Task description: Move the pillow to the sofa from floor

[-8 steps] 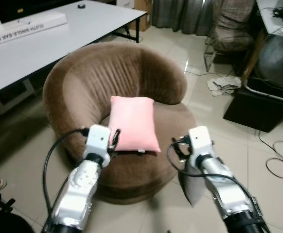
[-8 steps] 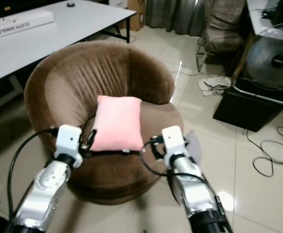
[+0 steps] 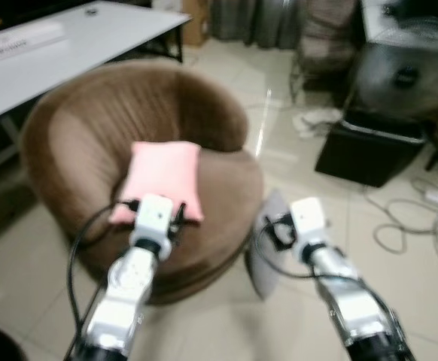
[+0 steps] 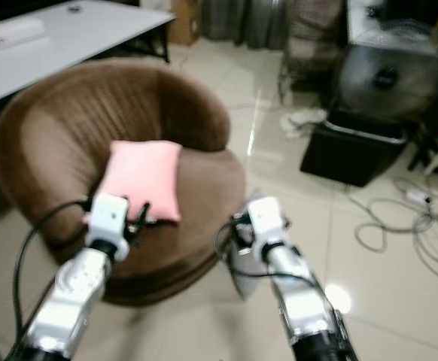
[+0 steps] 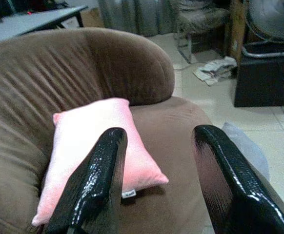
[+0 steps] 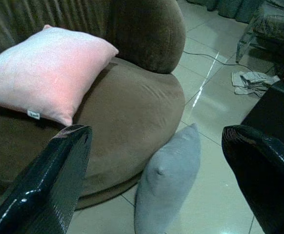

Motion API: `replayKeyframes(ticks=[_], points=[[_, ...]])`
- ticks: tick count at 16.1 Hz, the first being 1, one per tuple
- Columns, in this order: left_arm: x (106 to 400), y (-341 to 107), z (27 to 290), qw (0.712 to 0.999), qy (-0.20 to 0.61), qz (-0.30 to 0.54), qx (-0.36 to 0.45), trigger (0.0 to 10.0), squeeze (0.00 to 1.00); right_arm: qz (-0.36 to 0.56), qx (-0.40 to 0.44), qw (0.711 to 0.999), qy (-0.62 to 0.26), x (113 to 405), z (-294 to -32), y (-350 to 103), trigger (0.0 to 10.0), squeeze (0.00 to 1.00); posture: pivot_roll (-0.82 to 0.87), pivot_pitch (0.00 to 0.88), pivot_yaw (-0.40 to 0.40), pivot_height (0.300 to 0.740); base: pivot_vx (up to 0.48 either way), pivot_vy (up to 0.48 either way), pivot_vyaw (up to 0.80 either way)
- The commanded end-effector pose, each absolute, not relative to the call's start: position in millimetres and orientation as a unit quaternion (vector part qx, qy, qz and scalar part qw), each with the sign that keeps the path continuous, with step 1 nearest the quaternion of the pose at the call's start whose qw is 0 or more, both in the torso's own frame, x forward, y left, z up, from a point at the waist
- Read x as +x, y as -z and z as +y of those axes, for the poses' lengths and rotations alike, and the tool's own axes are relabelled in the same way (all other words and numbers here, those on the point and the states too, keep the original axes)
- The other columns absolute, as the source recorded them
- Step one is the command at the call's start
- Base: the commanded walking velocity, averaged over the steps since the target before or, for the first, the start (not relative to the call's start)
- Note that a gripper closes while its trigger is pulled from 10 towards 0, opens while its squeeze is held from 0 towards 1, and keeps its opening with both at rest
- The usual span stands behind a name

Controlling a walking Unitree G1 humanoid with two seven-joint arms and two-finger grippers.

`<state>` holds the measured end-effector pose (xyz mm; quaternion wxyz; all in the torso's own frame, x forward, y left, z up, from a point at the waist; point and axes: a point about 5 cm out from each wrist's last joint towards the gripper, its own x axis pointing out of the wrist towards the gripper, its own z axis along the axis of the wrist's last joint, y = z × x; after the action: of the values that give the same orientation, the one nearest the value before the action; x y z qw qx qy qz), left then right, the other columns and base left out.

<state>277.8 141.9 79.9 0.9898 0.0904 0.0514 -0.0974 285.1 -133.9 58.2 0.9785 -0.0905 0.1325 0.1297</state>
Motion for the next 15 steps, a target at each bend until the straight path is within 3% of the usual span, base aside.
replayKeyframes(ticks=[1, 9, 12, 15], points=[[278.4, -79.8, 136.9, 0.989, 0.104, 0.051, 0.089, 10.0, 0.00, 0.132, -0.100, 0.979, -0.118, 285.3, -144.0, -60.5, 10.0, 0.00, 0.03, 0.000, 0.030, 0.740, 0.000, -0.401, 0.00], [281.7, -81.1, 134.3, 0.988, 0.116, 0.048, 0.094, 10.0, 0.00, 0.131, -0.096, 0.981, -0.105, 283.3, -146.1, -60.5, 10.0, 0.00, 0.01, 0.000, 0.054, 0.740, 0.000, -0.404, 0.00], [282.1, -79.5, 132.6, 0.989, 0.118, 0.059, 0.072, 10.0, 0.00, 0.133, -0.091, 0.982, -0.099, 281.9, -147.5, -60.1, 10.0, 0.00, 0.01, 0.000, 0.054, 0.740, 0.000, 0.000, 0.00], [283.4, -79.7, 133.2, 0.989, 0.119, 0.059, 0.072, 10.0, 0.00, 0.132, -0.082, 0.983, -0.093, 281.8, -149.4, -60.8, 10.0, 0.00, 0.00, 0.000, 0.057, 0.740, 0.000, 0.273, -0.68]])
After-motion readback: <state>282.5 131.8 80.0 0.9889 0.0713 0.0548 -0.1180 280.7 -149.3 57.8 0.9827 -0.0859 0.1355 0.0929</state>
